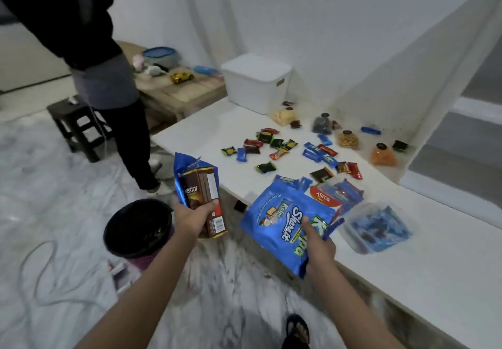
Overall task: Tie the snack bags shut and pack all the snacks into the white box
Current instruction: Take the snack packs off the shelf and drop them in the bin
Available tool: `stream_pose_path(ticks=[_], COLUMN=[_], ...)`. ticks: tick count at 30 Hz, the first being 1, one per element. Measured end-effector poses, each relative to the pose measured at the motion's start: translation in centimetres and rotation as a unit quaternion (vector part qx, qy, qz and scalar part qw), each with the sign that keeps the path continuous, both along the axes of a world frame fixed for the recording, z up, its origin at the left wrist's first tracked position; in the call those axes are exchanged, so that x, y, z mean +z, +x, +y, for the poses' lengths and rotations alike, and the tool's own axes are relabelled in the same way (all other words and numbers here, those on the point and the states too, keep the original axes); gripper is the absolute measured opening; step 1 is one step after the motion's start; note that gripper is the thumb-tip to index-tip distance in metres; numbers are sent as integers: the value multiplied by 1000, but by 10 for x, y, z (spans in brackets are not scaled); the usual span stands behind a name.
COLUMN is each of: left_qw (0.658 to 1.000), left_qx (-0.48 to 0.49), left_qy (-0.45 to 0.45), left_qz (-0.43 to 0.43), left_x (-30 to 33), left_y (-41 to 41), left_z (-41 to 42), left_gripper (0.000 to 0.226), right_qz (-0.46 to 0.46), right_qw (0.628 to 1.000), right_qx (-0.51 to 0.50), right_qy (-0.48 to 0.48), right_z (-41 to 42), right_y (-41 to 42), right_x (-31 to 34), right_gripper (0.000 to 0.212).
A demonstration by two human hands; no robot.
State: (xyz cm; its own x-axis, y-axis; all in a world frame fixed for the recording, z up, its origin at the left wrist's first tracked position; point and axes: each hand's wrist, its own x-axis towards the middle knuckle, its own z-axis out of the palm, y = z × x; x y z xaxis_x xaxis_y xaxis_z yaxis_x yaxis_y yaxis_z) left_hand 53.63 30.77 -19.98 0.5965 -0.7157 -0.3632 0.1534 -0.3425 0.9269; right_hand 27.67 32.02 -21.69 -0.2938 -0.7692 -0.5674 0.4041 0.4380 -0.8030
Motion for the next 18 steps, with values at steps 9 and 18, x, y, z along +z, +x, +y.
stream_pose_path(ticks=[9,18], left_qw=[978,948], left_qx=[202,305], left_qy=[42,85], left_qz=[27,41], left_x=[-40,-77], left_y=[119,237], left_z=[53,17], left_gripper=[78,87], right_qz=[45,89], right_qw=[986,952], right_qx=[156,292], right_qy=[31,23], right_z=[-34,-112], right_y=[133,272], right_x=[-18,-44], right_gripper=[37,23])
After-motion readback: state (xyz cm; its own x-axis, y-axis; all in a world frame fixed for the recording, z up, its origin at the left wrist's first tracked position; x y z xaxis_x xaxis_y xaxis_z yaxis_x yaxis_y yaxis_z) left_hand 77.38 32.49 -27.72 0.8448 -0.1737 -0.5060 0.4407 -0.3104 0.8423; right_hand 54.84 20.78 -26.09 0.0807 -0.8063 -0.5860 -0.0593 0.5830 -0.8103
